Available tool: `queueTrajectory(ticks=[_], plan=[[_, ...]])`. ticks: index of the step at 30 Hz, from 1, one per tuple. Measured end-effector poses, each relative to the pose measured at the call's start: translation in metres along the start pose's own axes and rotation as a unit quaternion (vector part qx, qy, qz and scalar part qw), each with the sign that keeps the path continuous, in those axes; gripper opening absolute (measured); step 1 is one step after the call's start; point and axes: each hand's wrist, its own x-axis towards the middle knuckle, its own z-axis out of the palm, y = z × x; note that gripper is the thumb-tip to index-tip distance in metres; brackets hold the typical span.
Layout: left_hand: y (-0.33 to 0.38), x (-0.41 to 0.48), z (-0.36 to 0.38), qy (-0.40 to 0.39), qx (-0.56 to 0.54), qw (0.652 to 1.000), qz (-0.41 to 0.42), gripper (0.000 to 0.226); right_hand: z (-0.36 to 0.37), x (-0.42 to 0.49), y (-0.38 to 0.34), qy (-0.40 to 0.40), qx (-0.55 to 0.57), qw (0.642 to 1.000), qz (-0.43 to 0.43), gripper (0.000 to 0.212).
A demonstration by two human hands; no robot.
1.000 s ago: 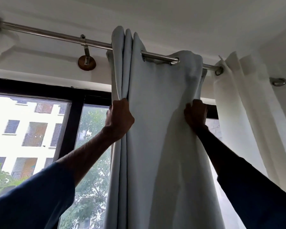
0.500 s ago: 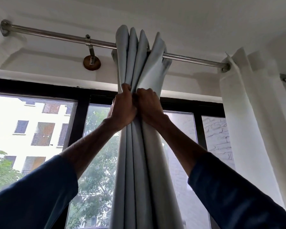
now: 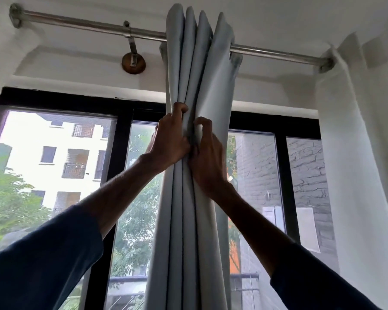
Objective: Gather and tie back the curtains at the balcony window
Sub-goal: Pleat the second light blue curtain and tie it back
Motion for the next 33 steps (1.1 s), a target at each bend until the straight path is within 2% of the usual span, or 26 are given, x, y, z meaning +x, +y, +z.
queueTrajectory(ticks=[2,4,7,11,15,20,23,26,29,33], plan=[[0.001,-0.007,0.001,0.019,-0.014,1.0,0.002,0.056,-0.002,0.001,0.007,0.009,-0.033,0.999,0.016,0.023],[0.004,-0.009,0.002,0.031,-0.018,0.999,0.002,0.052,-0.002,0.008,0.016,0.0,-0.048,0.996,0.071,0.027],[0.008,-0.006,0.005,0.07,-0.021,0.997,-0.016,0.029,-0.009,0.024,0.016,-0.01,-0.034,0.988,0.153,0.024],[0.01,-0.004,0.004,0.069,-0.034,0.996,-0.041,0.022,-0.013,0.035,0.008,-0.01,-0.036,0.985,0.17,0.058],[0.006,-0.007,0.001,0.027,-0.012,0.999,-0.045,0.037,-0.015,0.036,0.001,-0.024,-0.075,0.983,0.163,0.056],[0.007,-0.018,-0.003,0.04,0.005,0.999,-0.027,0.068,-0.021,0.037,-0.002,-0.061,-0.094,0.978,0.175,0.034],[0.007,-0.025,-0.004,0.038,0.001,0.999,-0.023,0.076,-0.024,0.036,-0.003,-0.065,-0.088,0.98,0.167,0.035],[0.005,-0.026,-0.005,0.036,-0.001,0.999,-0.038,0.059,-0.027,0.034,-0.007,-0.071,-0.106,0.979,0.157,0.035],[0.006,-0.024,-0.004,0.028,0.02,0.997,-0.072,0.04,-0.028,0.034,-0.008,-0.074,-0.117,0.978,0.157,0.025],[0.009,-0.023,-0.004,0.015,0.056,0.993,-0.107,0.033,-0.028,0.032,-0.008,-0.075,-0.112,0.979,0.152,0.028]])
